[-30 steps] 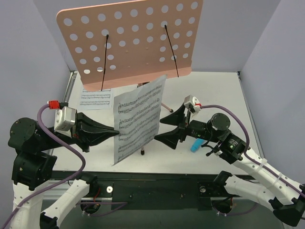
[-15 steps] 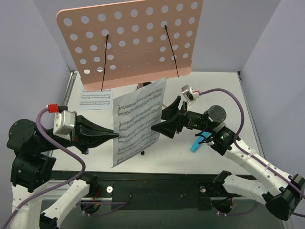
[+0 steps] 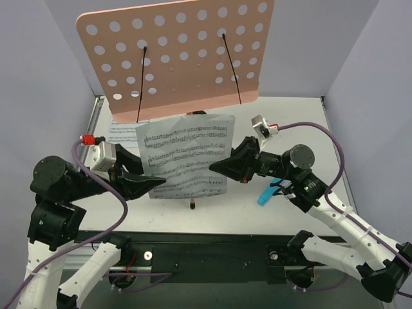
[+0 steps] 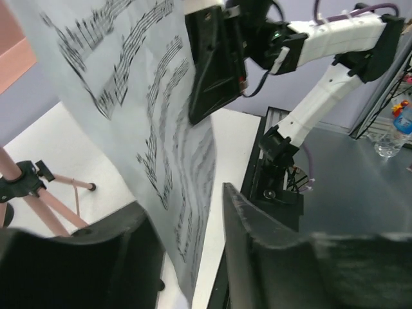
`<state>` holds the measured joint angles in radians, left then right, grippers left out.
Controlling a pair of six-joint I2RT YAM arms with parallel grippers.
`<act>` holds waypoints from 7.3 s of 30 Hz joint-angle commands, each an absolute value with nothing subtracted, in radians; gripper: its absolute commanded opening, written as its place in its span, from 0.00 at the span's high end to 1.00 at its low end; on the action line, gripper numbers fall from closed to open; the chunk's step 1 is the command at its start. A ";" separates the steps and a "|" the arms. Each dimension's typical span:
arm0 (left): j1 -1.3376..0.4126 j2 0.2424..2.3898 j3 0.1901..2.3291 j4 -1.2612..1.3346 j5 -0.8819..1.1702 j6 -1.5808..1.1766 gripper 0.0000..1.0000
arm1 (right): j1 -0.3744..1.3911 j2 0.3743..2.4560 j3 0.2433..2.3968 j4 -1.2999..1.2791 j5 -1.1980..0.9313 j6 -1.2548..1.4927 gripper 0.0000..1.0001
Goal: Set up the instrument practice props
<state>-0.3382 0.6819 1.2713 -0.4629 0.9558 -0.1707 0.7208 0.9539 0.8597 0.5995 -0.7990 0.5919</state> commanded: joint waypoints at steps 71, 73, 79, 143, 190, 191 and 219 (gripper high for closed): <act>-0.364 0.698 0.914 0.249 0.899 -0.620 0.52 | 0.742 0.607 0.703 0.532 -0.003 1.204 1.00; -0.364 0.698 0.916 0.247 0.899 -0.618 0.52 | 0.742 0.606 0.701 0.522 0.029 1.212 1.00; -0.367 0.696 0.911 0.247 0.894 -0.615 0.52 | 0.742 0.604 0.687 0.499 0.038 1.200 1.00; -0.621 0.983 1.184 0.471 0.433 -0.535 0.49 | 0.485 0.799 1.420 0.451 -0.656 0.276 1.00; -0.646 1.068 1.221 0.844 0.722 -0.779 0.26 | 0.488 0.736 1.358 0.428 -0.742 0.296 1.00; -0.647 1.069 1.226 0.850 0.727 -0.787 0.26 | 0.486 0.736 1.353 0.429 -0.741 0.298 1.00; -0.715 1.192 1.308 0.985 0.712 -0.848 0.67 | 0.486 0.756 1.286 0.531 -0.700 0.376 1.00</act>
